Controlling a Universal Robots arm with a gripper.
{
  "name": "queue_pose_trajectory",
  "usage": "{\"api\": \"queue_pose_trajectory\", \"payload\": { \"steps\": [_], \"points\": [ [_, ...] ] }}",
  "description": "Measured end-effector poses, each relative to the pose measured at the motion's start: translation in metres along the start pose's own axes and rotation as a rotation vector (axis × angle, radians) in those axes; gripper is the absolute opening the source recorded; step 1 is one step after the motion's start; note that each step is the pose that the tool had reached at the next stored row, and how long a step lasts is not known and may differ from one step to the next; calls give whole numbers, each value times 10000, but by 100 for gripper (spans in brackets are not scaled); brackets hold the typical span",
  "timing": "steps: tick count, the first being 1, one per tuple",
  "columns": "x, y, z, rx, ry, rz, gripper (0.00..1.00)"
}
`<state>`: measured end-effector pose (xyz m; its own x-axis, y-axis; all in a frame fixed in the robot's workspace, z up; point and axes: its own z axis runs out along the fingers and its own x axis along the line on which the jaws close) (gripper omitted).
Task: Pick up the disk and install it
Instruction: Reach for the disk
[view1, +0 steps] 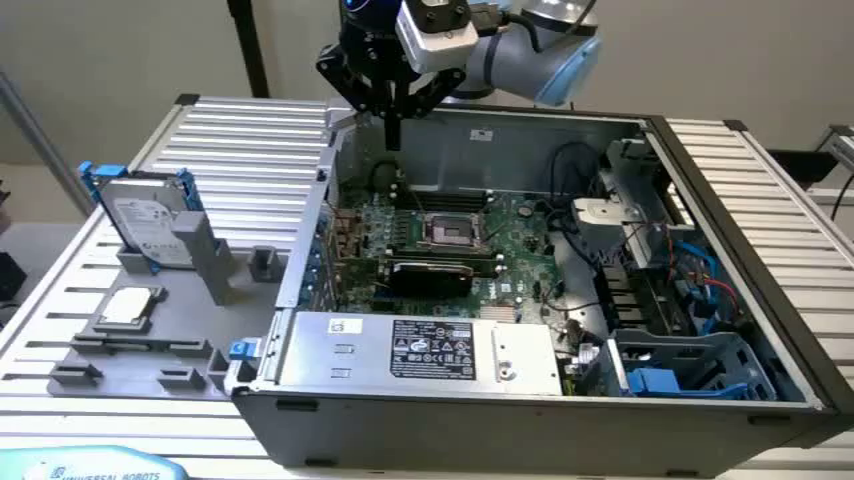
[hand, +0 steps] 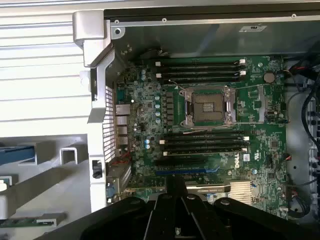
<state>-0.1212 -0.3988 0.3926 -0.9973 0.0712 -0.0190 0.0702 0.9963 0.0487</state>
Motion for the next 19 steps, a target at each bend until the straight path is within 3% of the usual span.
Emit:
{"api": "queue_pose_trajectory", "payload": {
  "steps": [14, 16, 19],
  "points": [
    [0, 0, 0, 0, 0, 0, 11],
    [36, -2, -2, 2, 1, 1, 11],
    [173, -11, -4, 0, 1, 1, 11]
  ]
}}
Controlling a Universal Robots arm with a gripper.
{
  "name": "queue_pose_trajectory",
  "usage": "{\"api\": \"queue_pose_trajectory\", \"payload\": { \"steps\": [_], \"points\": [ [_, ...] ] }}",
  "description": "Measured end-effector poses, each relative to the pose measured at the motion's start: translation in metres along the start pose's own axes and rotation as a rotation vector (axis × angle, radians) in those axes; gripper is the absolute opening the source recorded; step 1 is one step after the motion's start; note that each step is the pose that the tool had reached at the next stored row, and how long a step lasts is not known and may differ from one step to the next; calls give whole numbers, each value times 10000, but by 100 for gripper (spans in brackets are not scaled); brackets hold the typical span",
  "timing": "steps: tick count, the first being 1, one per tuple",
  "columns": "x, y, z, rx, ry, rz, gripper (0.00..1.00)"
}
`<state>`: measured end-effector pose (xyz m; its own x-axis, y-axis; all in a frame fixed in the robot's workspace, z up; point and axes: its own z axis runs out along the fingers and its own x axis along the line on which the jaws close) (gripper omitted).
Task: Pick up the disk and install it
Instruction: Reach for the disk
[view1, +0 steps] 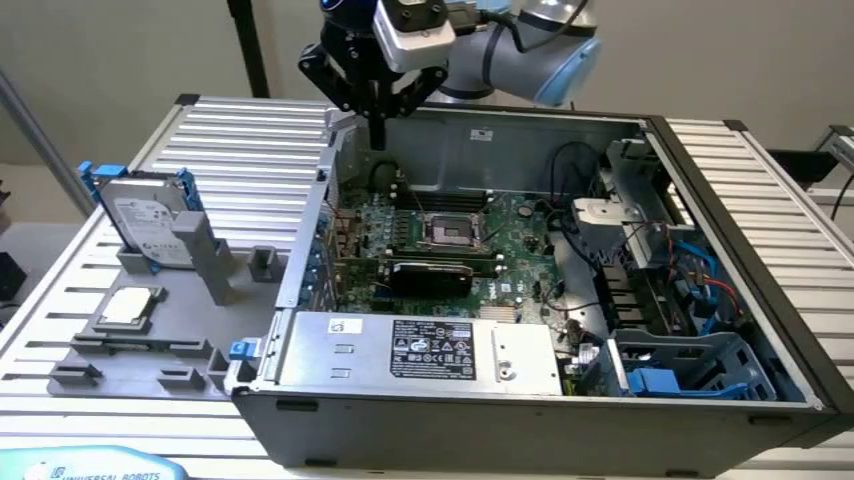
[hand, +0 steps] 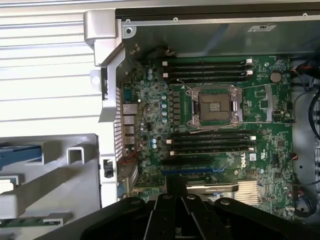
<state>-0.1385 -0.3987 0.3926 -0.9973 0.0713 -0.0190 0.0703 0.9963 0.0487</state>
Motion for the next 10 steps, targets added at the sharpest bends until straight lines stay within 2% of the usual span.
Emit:
{"api": "queue_pose_trajectory", "payload": {
  "steps": [10],
  "points": [
    [453, -16, 9, -1, -1, 0, 11]
  ]
}}
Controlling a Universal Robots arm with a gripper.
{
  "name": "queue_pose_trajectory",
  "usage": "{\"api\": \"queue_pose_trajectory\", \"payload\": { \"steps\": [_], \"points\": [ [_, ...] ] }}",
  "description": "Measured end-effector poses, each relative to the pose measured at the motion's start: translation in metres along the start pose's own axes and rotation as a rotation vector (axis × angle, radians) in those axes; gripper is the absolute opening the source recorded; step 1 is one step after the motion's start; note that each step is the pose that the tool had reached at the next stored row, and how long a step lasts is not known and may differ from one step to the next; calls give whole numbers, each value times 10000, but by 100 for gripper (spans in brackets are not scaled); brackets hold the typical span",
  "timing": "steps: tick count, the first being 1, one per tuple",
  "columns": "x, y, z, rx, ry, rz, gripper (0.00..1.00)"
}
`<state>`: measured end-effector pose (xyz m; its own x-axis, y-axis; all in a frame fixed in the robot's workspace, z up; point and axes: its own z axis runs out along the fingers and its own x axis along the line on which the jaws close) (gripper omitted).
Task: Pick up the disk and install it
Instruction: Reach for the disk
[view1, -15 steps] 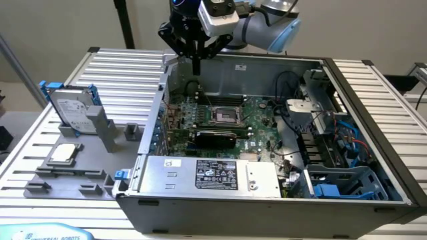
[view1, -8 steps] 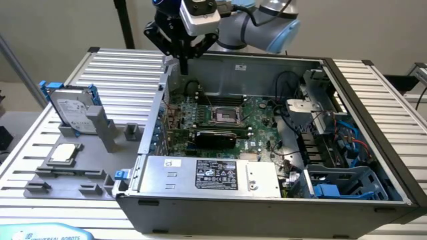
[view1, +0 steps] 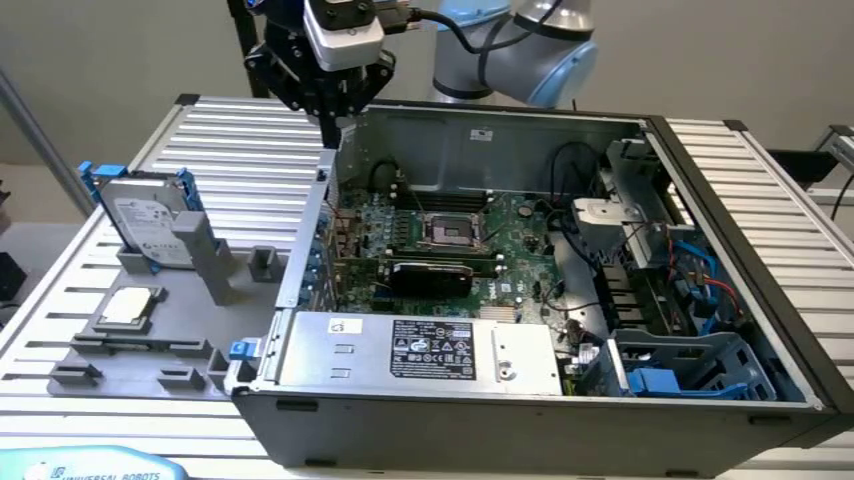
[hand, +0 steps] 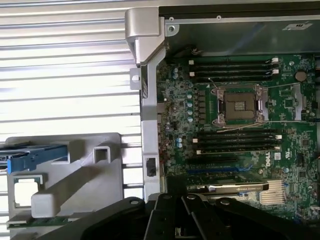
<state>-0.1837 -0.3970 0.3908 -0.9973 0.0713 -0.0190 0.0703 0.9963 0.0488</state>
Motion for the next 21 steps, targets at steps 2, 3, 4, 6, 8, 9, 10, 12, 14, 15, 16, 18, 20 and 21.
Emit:
{"api": "queue_pose_trajectory", "payload": {
  "steps": [2, 3, 4, 6, 8, 9, 10, 12, 14, 15, 16, 18, 20, 21],
  "points": [
    [94, 2, 8, 1, 0, -1, 11],
    [140, 7, 13, 5, 0, -1, 11],
    [186, 12, 20, 11, 0, 0, 11],
    [276, 19, 28, 15, 0, -1, 11],
    [367, 22, 32, 15, 0, 0, 11],
    [412, 22, 34, 14, -1, -2, 11],
    [461, 21, 36, 15, 0, -1, 11],
    [551, 20, 40, 15, 0, 0, 11],
    [641, 17, 42, 15, 4, -1, 11],
    [686, 15, 42, 15, 8, -1, 11],
    [731, 14, 43, 16, 11, 0, 11],
    [823, 11, 46, 16, 16, -1, 11],
    [915, 8, 51, 17, 19, 0, 11],
    [961, 6, 55, 17, 20, 1, 11]
  ]
}}
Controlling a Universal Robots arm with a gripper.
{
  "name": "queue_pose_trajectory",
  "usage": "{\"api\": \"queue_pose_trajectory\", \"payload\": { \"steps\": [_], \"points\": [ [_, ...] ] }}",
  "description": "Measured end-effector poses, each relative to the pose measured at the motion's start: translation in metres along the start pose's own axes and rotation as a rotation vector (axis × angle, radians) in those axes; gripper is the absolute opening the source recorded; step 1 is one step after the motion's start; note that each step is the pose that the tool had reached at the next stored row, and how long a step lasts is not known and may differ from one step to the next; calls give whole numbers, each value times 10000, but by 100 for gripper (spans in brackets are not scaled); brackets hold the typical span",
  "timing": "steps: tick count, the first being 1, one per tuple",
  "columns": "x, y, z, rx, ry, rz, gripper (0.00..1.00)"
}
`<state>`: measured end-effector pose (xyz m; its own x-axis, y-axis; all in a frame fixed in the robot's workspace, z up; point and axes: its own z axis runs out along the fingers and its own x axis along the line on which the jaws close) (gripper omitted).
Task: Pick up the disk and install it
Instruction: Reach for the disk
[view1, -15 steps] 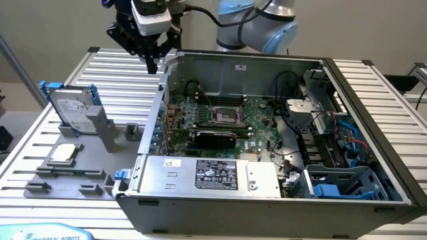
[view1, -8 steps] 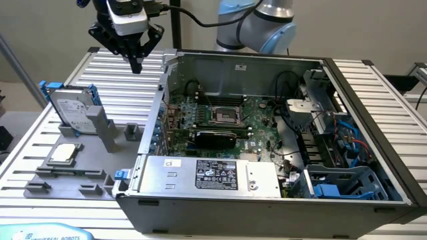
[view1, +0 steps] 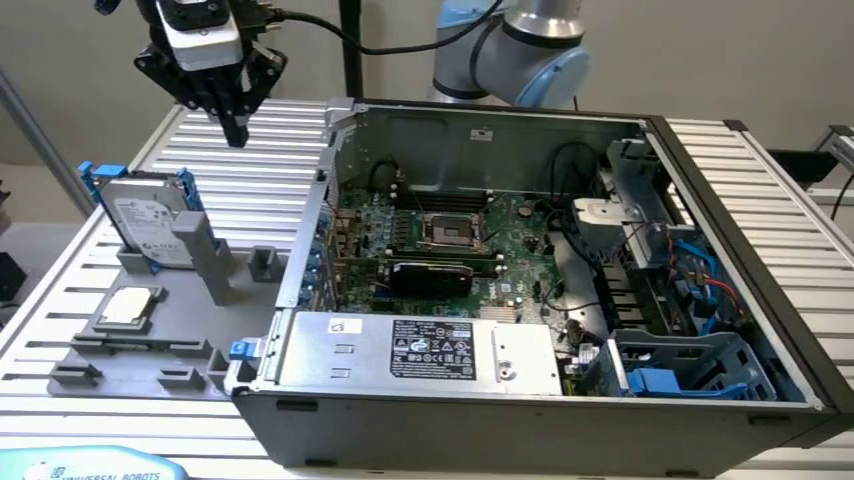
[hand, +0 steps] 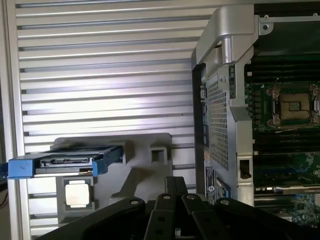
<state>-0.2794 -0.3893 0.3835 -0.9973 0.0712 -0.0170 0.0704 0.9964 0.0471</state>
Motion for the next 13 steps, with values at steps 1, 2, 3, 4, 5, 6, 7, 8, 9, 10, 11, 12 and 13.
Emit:
{"api": "queue_pose_trajectory", "payload": {
  "steps": [1, 2, 3, 4, 5, 6, 7, 8, 9, 10, 11, 12, 13],
  "points": [
    [45, -2, 4, 1, 1, 0, 11],
    [90, -4, 9, 1, 1, -1, 11],
    [136, -7, 14, 1, 1, -1, 11],
    [181, -9, 19, 2, 2, -1, 11],
    [227, -11, 25, 2, 2, 0, 11],
    [273, -14, 31, 3, 3, 0, 11],
    [318, -16, 39, 2, 2, -1, 11],
    [363, -19, 45, 3, 2, -1, 11],
    [408, -21, 51, 4, 3, -1, 11],
    [453, -24, 57, 4, 3, 0, 11],
    [501, -27, 64, 5, 3, 0, 11],
    [546, -29, 70, 5, 4, -1, 11],
    [589, -32, 75, 6, 6, -2, 11]
  ]
}}
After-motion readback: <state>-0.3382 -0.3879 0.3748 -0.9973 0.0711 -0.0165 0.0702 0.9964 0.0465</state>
